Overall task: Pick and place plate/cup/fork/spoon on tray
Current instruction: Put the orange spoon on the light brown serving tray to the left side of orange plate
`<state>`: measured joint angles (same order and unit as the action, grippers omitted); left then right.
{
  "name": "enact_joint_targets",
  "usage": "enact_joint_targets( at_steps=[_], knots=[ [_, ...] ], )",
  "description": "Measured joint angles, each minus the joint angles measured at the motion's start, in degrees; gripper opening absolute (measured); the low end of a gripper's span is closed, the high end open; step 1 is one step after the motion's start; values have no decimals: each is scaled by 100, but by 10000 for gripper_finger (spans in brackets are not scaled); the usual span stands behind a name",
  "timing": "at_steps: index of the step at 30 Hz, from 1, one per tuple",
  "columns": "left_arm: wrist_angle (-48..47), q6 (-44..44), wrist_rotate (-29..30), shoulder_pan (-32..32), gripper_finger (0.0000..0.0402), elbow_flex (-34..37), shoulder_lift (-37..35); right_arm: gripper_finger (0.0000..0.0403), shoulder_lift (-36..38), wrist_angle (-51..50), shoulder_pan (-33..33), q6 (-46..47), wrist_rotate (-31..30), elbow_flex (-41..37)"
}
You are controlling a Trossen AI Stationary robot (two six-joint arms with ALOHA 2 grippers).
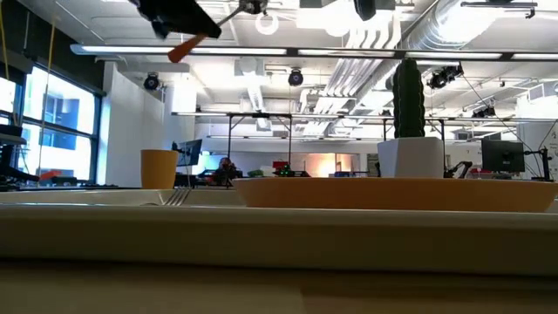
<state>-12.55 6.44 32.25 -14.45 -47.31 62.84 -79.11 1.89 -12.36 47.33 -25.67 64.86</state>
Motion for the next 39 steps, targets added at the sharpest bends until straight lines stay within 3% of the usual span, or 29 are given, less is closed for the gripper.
enact_joint_targets(
  at_steps=[7, 10, 17, 22, 28, 39],
  knots=[
    [335, -3568, 2823, -385, 1, -3, 530, 178, -104, -59, -84, 1703, -748, -2],
    [557, -4779, 3345, -367, 1, -4, 817, 178, -240, -166, -120, 1950, -858, -7],
    [1078, -6202, 3417, -283, 1, -4, 1383, 178, -595, -251, 137, 1725, -1023, -7],
    [1597, -7103, 3595, -302, 1, -3, 1609, 178, -633, -330, 409, 2271, -903, -11],
    [2223, -7637, 3394, -286, 1, -2, 1649, 178, -636, -651, 674, 2628, -106, -11],
    [2624, -8202, 3257, -234, 1, -2, 1649, 171, -636, -813, 789, 3027, 478, -11]
  ],
)
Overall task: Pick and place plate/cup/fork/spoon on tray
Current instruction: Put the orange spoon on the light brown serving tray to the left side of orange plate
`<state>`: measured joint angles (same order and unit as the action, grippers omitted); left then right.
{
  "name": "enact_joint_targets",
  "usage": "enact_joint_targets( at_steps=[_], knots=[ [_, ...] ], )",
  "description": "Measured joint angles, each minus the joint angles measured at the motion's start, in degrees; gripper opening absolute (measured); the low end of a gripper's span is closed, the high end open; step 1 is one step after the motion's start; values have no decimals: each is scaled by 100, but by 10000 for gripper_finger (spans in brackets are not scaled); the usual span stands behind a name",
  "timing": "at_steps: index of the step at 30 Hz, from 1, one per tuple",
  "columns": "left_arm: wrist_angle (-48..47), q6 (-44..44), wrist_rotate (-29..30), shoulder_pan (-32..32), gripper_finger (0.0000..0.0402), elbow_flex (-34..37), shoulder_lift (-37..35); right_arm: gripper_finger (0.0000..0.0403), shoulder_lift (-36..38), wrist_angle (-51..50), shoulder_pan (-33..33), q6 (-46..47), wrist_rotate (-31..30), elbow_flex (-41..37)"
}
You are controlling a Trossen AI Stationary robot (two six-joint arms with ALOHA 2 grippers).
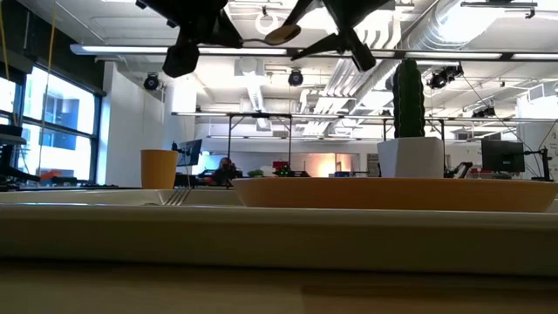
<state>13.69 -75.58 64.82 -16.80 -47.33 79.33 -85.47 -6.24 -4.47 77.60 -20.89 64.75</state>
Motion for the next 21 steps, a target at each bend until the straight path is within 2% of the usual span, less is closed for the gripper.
enact_joint_targets(
  at_steps=[4, 15, 18, 21],
  knots=[
    [1, -111, -66, 2, 1, 0, 0, 136, 0, 79, 0, -45, -2, 0],
    [-8, -104, -141, 126, 8, 0, -4, 9, 0, 88, 5, -253, 64, 0],
    [-1, 293, -221, 231, 21, 0, -4, 7, 0, 43, 16, -415, 55, 0],
    [-29, 1206, -225, 293, 37, 0, -4, 3, 3, -160, 59, -728, 24, 2]
  ],
)
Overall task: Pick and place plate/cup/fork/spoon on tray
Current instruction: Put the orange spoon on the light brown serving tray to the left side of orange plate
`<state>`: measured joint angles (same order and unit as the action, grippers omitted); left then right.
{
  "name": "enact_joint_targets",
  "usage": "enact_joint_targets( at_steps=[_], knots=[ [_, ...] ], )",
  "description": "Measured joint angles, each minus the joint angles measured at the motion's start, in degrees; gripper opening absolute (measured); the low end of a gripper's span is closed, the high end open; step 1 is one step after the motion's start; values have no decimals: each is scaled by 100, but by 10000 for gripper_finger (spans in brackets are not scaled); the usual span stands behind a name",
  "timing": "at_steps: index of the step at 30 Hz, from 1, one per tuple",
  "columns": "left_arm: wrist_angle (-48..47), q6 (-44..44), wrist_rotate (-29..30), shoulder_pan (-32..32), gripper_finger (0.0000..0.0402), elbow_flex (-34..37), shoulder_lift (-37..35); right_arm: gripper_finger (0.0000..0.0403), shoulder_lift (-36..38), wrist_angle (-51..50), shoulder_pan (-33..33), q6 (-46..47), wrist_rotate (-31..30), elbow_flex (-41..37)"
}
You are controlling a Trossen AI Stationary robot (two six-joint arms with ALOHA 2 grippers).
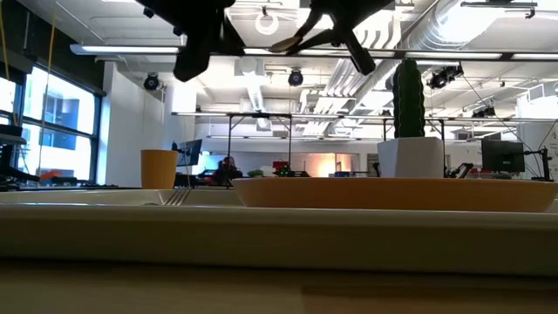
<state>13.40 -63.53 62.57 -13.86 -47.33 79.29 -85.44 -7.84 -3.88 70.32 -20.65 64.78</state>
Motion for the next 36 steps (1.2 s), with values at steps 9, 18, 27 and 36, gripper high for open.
enact_joint_targets(
  at_steps=[9, 18, 27, 36],
  knots=[
    [-707, 3983, -589, -441, 102, -7, -59, 1, -25, -1198, 33, -934, -447, -20],
    [-973, 7354, -3892, -258, 152, -2, -52, 1, 4, -1395, 63, -2210, 568, -2],
    [-1287, 8354, -6258, 458, 147, -515, -310, 0, 4, -1435, -203, -3251, 1240, 280],
    [-1908, 8739, -7892, 869, 121, -525, 155, 0, -9, -1729, -256, -4016, 1281, 854]
  ],
)
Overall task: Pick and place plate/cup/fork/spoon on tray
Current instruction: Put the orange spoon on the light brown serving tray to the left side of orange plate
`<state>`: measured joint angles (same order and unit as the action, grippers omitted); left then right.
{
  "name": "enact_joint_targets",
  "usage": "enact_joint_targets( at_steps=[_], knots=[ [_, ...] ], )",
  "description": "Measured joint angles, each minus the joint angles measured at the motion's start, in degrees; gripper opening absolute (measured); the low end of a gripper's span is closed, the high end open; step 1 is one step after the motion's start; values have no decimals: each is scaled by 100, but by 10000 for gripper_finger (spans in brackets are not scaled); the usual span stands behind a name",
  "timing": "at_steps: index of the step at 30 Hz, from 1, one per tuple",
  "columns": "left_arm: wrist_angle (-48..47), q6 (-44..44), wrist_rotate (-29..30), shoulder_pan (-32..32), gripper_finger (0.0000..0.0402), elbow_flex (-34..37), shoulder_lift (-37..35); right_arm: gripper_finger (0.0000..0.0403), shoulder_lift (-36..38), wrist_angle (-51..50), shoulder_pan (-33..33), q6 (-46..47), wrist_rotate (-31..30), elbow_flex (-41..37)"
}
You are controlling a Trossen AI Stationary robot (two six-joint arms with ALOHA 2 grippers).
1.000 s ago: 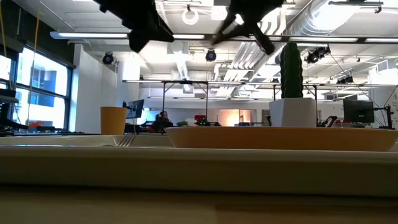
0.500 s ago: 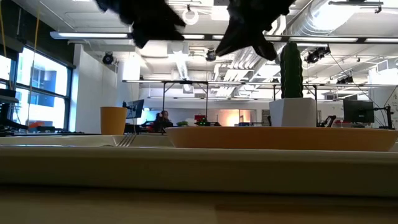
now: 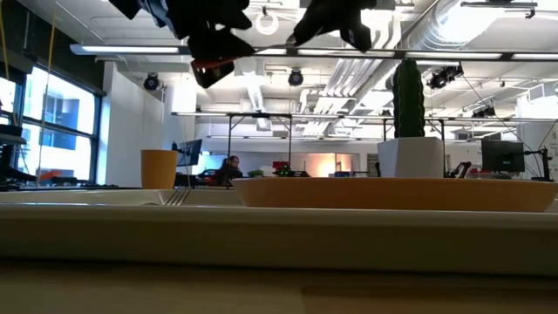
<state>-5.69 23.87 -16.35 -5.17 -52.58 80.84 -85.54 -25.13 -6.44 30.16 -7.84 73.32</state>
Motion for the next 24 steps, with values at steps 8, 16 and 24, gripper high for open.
enact_joint_targets(
  at_steps=[8, 16, 24],
  knots=[
    [582, 153, -2, -61, 118, -11, -140, 0, 13, -646, -9, -20, 358, 68],
    [658, 357, 527, -52, 117, 0, 99, 0, 13, -636, -35, -60, 538, 66],
    [679, 468, 628, -52, 117, 8, 271, 0, 13, -189, -74, -319, 521, 66]
  ],
)
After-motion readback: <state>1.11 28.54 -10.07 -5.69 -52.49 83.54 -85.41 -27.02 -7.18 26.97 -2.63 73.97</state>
